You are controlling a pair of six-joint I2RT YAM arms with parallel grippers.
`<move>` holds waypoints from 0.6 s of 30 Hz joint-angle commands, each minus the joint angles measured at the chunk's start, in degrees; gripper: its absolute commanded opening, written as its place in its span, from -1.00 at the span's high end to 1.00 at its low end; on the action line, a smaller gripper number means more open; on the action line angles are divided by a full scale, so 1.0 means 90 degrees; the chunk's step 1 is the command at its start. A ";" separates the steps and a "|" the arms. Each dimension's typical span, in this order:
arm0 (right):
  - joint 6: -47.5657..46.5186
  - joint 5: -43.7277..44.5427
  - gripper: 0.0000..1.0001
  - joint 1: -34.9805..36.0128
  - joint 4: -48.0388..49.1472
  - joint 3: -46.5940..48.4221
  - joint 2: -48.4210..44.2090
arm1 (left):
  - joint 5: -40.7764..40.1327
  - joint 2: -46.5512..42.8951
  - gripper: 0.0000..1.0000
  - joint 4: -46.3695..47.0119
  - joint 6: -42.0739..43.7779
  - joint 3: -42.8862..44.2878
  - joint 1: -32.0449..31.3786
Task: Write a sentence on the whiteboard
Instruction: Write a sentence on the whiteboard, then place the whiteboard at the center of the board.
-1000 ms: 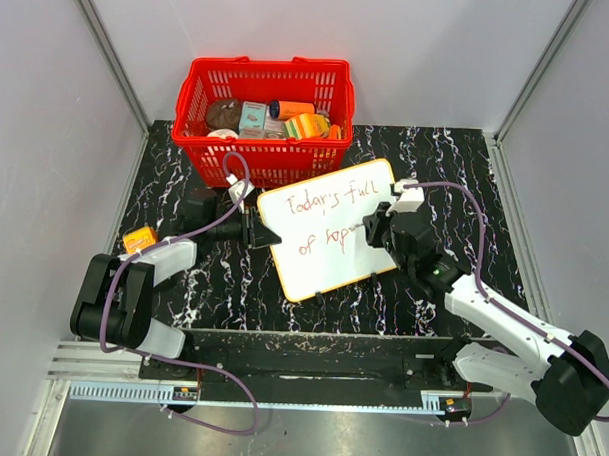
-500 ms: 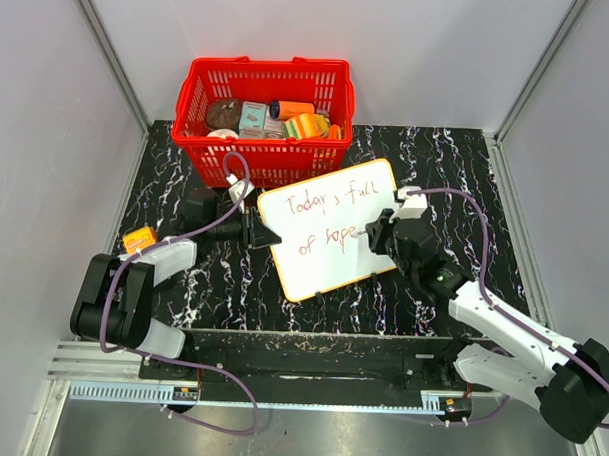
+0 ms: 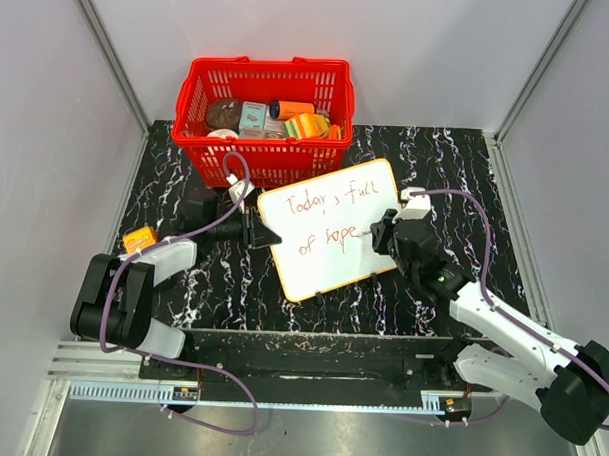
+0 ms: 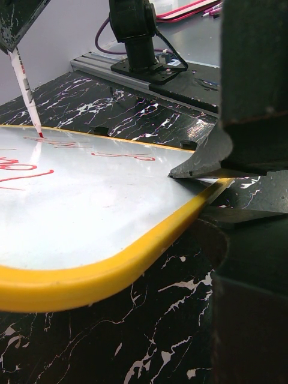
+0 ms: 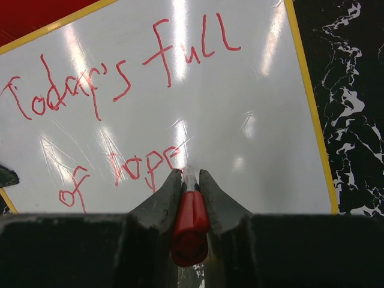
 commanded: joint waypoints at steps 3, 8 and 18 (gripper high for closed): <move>-0.0086 0.0479 1.00 -0.0037 -0.0131 0.0172 -0.0221 | -0.0558 0.0165 1.00 -0.0199 0.0801 -0.0024 -0.0174; -0.0095 0.0235 1.00 -0.0036 -0.0024 0.0094 -0.0797 | -0.0549 0.0174 1.00 -0.0209 0.0801 -0.0015 -0.0174; -0.0096 0.0196 1.00 -0.0036 -0.0170 -0.0043 -0.1569 | -0.0578 0.0155 0.95 -0.0229 0.0821 -0.0024 -0.0174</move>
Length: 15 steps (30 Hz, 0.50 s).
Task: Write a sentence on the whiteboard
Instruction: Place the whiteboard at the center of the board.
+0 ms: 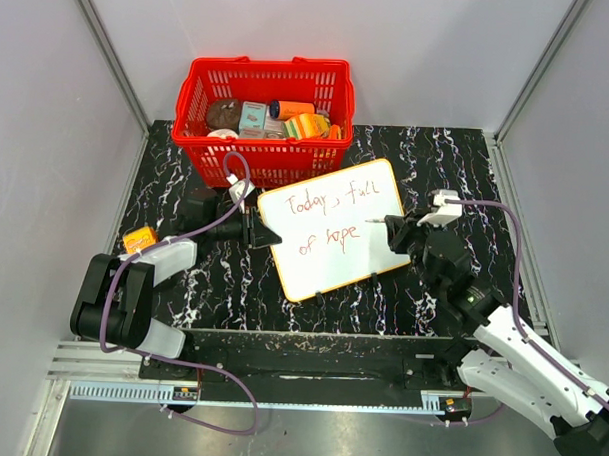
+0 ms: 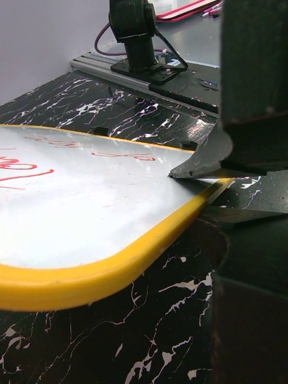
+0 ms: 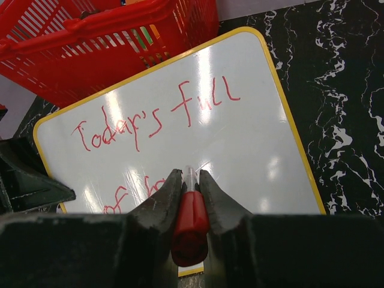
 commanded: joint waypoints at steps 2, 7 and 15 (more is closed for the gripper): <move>0.0009 0.0038 1.00 -0.0044 -0.0015 -0.0079 -0.0034 | -0.0607 0.0116 0.89 -0.0224 0.0816 -0.0051 -0.0164; 0.0097 -0.0021 1.00 -0.0034 -0.0093 -0.0157 -0.0083 | -0.0656 0.0047 0.61 -0.0204 0.0845 -0.0080 -0.0164; 0.0185 -0.0206 1.00 -0.0034 -0.0308 -0.0187 -0.0210 | -0.0802 -0.0294 -0.06 0.0001 0.0806 -0.0227 -0.0164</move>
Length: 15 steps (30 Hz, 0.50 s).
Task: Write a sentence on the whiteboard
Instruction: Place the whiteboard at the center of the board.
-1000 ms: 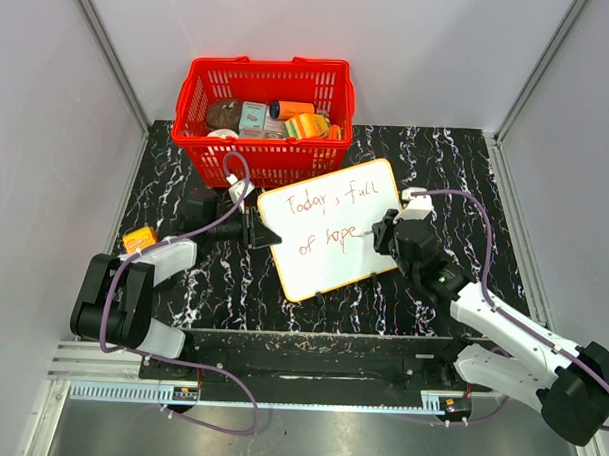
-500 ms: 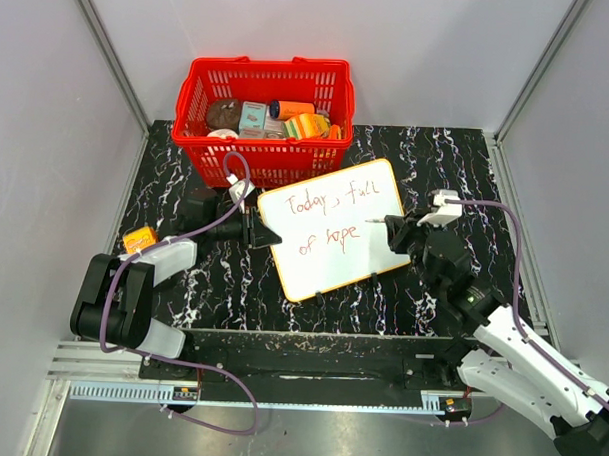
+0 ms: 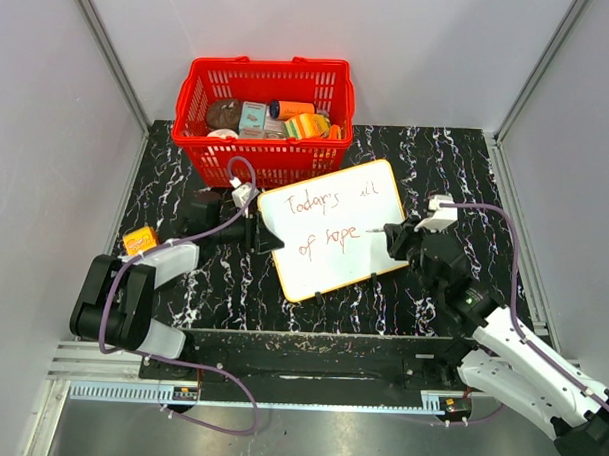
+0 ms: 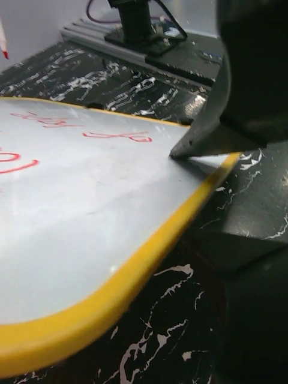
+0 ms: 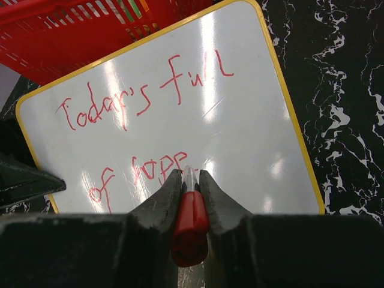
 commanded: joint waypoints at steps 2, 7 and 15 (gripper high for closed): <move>0.0131 -0.0265 1.00 -0.0034 -0.0177 0.0037 -0.0239 | -0.0492 -0.0418 -0.24 0.0105 0.0427 -0.0222 -0.0052; 0.0443 -0.0499 1.00 -0.0034 -0.0373 -0.0031 -0.0445 | -0.0823 -0.0945 -0.67 0.0271 0.0350 -0.0475 -0.0043; 0.1457 -0.1153 1.00 -0.0044 -0.0724 -0.0304 -0.0718 | -0.1858 -0.2517 -0.98 0.0711 -0.0382 -0.1257 -0.0043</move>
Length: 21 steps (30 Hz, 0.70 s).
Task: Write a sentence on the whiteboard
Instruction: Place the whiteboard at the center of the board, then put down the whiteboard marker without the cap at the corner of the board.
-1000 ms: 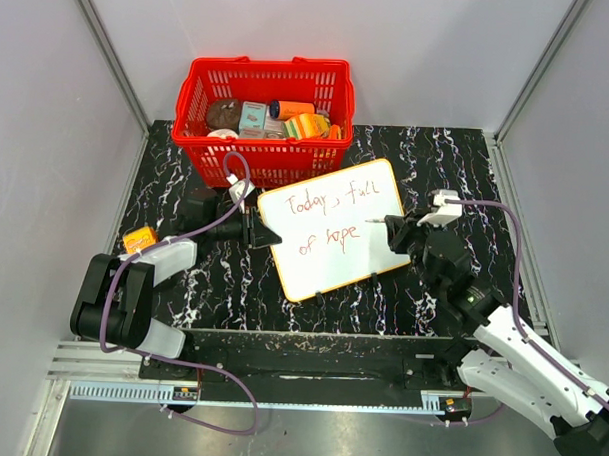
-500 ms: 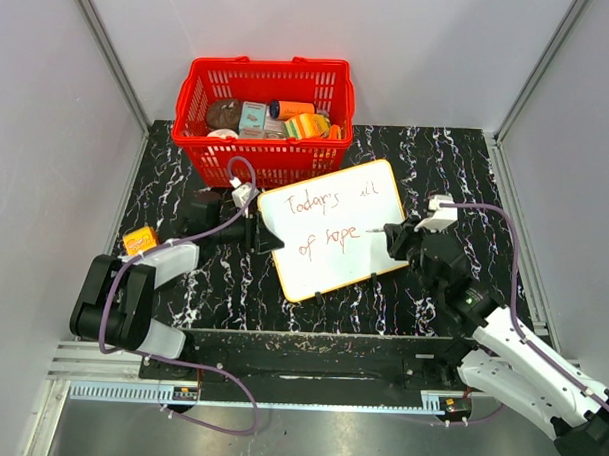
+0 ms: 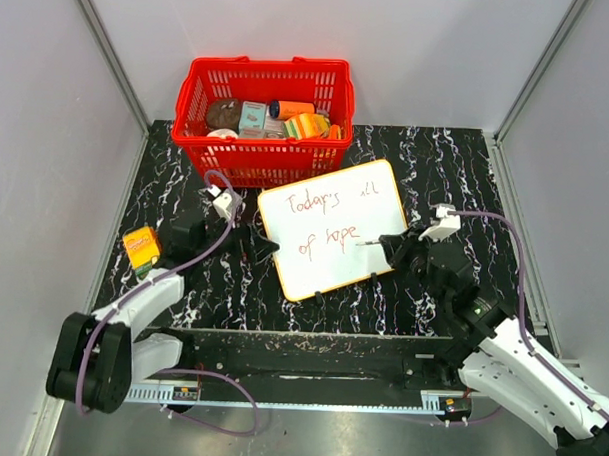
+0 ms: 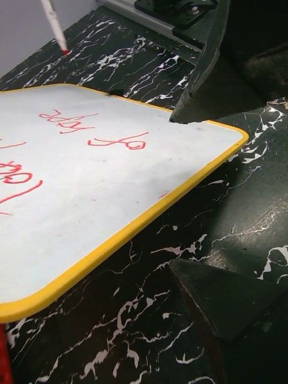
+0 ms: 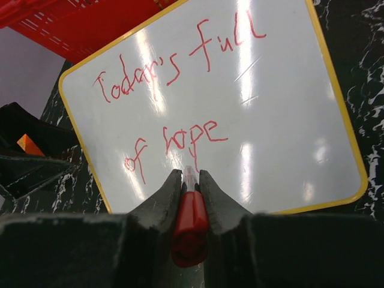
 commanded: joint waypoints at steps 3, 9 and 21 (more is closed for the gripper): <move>0.1336 -0.0966 1.00 -0.0044 -0.0295 -0.0441 -0.0311 | -0.1299 -0.1428 -0.98 0.0163 -0.0626 -0.0481 0.0004; 0.2635 -0.1835 1.00 -0.0044 -0.0695 -0.1300 -0.1052 | -0.1965 -0.2541 -0.98 -0.0795 -0.0968 -0.0511 -0.0006; 0.4677 -0.2656 1.00 -0.0034 -0.0988 -0.2874 -0.1776 | -0.2756 -0.3675 -0.98 -0.2465 -0.1565 0.0387 -0.0006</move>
